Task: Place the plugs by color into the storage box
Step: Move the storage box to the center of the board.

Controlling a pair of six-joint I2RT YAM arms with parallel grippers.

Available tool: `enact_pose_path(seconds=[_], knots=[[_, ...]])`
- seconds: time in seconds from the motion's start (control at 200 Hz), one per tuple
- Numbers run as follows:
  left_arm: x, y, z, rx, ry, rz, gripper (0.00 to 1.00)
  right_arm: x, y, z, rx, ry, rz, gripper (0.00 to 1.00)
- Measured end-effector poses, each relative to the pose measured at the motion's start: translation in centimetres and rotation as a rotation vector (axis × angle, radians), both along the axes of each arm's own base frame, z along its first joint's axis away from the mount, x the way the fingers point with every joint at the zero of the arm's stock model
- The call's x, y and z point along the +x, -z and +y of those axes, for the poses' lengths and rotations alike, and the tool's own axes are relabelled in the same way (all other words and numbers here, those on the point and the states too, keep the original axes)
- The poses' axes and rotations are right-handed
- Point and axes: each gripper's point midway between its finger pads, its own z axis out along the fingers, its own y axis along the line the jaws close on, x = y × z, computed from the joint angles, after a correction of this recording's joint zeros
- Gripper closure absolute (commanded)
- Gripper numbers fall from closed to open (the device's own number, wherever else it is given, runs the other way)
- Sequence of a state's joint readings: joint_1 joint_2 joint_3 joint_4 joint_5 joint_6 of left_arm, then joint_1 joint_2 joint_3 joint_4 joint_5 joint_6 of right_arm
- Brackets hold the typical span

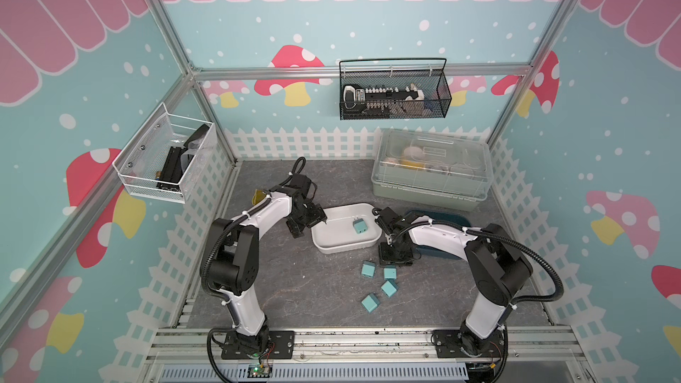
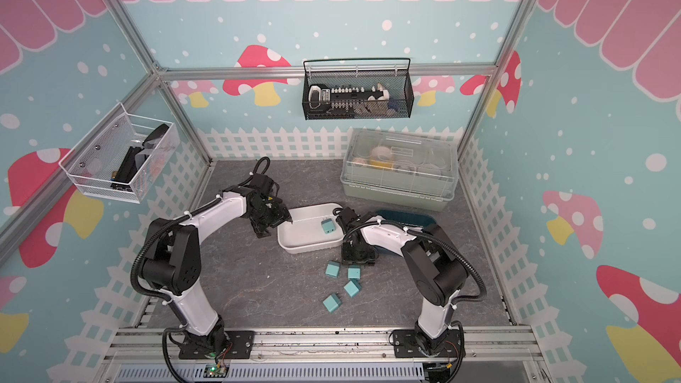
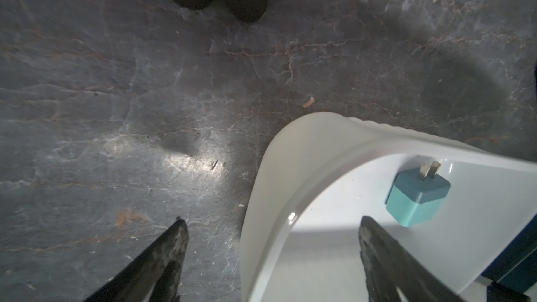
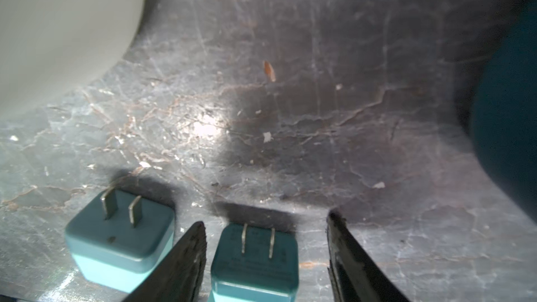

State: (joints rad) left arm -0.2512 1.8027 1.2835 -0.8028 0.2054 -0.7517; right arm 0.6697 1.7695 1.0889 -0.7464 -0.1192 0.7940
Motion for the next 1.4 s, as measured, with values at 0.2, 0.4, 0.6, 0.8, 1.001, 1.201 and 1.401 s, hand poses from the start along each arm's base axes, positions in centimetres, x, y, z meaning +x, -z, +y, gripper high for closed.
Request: enact_pose_path(seconds=[0.2,0.4,0.6,0.8,1.001,1.201,1.401], knots=[[-0.2,-0.1,0.1,0.004,-0.001,-0.002,0.11,0.0,0.0,0.0,-0.001,-0.002,-0.011,0.39],[-0.1,-0.8,0.4,0.013,-0.006,-0.023,0.12,-0.1,-0.1,-0.1,0.002,-0.010,-0.026,0.40],[-0.3,-0.5,1.7,0.068,-0.020,-0.011,0.13,-0.3,-0.3,0.3,0.012,-0.047,-0.032,0.37],[-0.7,0.4,3.2,0.140,-0.004,0.034,0.14,0.4,-1.4,1.6,0.050,-0.087,-0.055,0.37],[-1.7,1.2,6.2,0.183,-0.022,0.106,0.14,0.9,-2.0,2.1,0.065,-0.105,-0.071,0.37],[-1.9,1.2,9.1,0.204,-0.060,0.130,0.14,0.7,-1.7,2.0,0.058,-0.109,-0.056,0.37],[-1.7,0.8,8.3,0.165,-0.031,0.123,0.13,0.3,-1.6,1.5,0.034,-0.104,-0.041,0.37]])
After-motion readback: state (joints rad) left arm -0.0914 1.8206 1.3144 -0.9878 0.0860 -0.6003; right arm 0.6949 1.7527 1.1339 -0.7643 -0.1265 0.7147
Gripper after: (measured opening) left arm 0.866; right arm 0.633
